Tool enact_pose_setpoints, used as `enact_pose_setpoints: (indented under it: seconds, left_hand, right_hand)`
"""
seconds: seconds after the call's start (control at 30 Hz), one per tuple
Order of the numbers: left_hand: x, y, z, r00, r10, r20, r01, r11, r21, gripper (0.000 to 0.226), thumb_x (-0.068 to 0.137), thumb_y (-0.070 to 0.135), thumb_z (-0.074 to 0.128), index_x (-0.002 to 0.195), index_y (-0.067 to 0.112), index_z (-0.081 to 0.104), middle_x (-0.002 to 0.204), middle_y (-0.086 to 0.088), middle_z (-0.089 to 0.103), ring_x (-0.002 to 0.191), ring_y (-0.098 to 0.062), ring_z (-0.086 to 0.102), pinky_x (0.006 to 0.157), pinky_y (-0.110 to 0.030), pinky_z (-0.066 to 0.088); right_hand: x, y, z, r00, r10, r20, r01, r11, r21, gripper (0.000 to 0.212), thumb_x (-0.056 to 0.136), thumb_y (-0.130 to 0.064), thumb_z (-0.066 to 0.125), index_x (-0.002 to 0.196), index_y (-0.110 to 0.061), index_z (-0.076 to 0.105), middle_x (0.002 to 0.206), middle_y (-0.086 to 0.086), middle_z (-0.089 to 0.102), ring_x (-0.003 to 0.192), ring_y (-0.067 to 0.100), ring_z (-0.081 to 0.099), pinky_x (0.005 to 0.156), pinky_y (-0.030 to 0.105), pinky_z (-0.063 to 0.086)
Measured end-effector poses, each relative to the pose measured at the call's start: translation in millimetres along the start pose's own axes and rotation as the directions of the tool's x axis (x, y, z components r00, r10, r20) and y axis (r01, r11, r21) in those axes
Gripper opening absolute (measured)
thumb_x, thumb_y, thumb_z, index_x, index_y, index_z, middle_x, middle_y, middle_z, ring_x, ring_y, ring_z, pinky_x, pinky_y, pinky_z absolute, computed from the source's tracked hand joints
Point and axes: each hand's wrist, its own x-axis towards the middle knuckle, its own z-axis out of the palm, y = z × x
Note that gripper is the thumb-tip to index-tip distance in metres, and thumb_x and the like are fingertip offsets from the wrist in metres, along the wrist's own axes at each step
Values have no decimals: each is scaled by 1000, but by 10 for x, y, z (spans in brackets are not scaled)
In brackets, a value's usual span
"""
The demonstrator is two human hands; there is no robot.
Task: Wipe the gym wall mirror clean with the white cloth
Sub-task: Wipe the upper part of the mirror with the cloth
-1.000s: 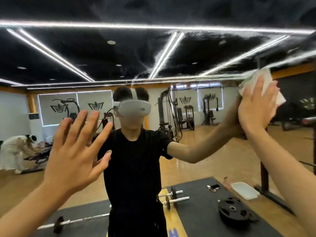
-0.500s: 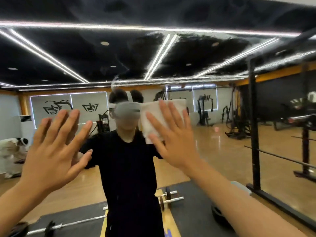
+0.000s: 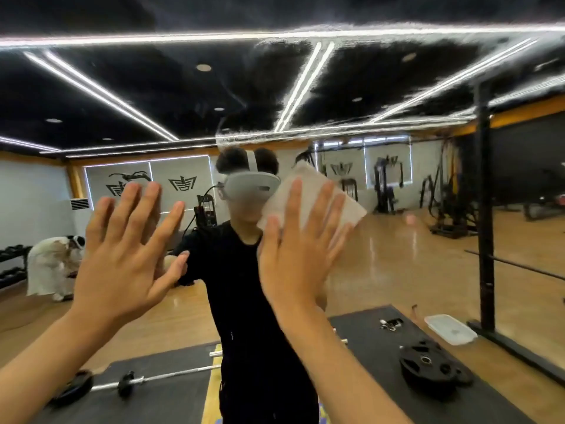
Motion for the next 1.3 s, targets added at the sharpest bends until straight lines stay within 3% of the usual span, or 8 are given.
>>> enact_pose_setpoints:
  seconds: [0.17, 0.23, 0.4, 0.57, 0.73, 0.9, 1.1, 1.3]
  left_hand:
    - [-26, -78, -14, 999, 35, 22, -35, 999, -3, 80, 99, 56, 38, 166, 15, 27, 176, -19, 9, 162, -40, 9, 129, -61, 8]
    - [-28, -77, 21, 999, 36, -3, -36, 999, -1, 80, 98, 54, 40, 167, 15, 25, 175, -21, 11, 162, -43, 11, 127, -66, 12]
    - [-41, -67, 120, 1000, 10, -23, -10, 1000, 8, 92, 90, 57, 53, 167, 15, 26, 175, -22, 14, 160, -45, 15, 121, -74, 21]
    - [-52, -59, 128, 999, 17, -35, -15, 999, 48, 93, 89, 57, 56, 167, 14, 29, 174, -21, 15, 160, -45, 18, 121, -72, 22]
    - [-31, -18, 23, 999, 16, -39, -16, 1000, -3, 81, 98, 55, 42, 168, 18, 25, 175, -19, 13, 161, -42, 16, 125, -67, 18]
    - [-61, -61, 79, 1000, 8, 1, -8, 1000, 11, 78, 100, 56, 36, 167, 16, 28, 176, -19, 12, 161, -42, 14, 123, -71, 21]
    - [-12, 30, 3, 1000, -6, -26, 7, 1000, 30, 75, 99, 53, 41, 162, 12, 38, 174, -21, 19, 160, -43, 19, 127, -64, 18]
    - [-26, 21, 22, 1000, -8, -18, 8, 999, 41, 73, 102, 53, 40, 163, 14, 37, 174, -19, 19, 161, -40, 18, 128, -63, 17]
  right_hand:
    - [-255, 267, 21, 830, -528, 179, 538, 843, -9, 60, 110, -48, 40, 167, -35, 22, 177, 6, 2, 163, 28, -2, 129, 59, 0]
    - [49, 791, -176, 795, -579, 181, 596, 800, -61, 59, 110, -48, 43, 165, -34, 27, 176, 8, 7, 163, 29, 3, 129, 62, 5]
    - [875, 1835, -706, 998, -60, -10, 57, 978, -199, 63, 112, -55, 13, 169, -29, 12, 176, 12, -1, 162, 33, 0, 126, 68, 11]
    - [675, 1115, -376, 907, 364, -210, -383, 922, -57, 60, 112, -52, 14, 168, -35, 1, 176, 10, -8, 162, 34, -4, 127, 66, 6]
    - [-437, 7, 90, 993, -92, 71, 93, 995, -19, 60, 113, -48, 20, 168, -37, -4, 174, 7, -22, 161, 32, -18, 127, 63, -6]
    - [-485, 603, 10, 810, -553, 194, 571, 820, -48, 58, 109, -50, 42, 164, -38, 29, 176, 4, 10, 163, 26, 7, 130, 56, 3]
    - [630, 1154, -459, 956, -281, 89, 293, 932, -211, 61, 112, -51, 21, 168, -35, 6, 176, 8, -8, 163, 28, -10, 128, 64, 0]
    - [1478, 94, -241, 977, -210, -22, 202, 960, -196, 63, 111, -54, 12, 169, -33, 0, 176, 13, -9, 162, 35, -8, 126, 66, 0]
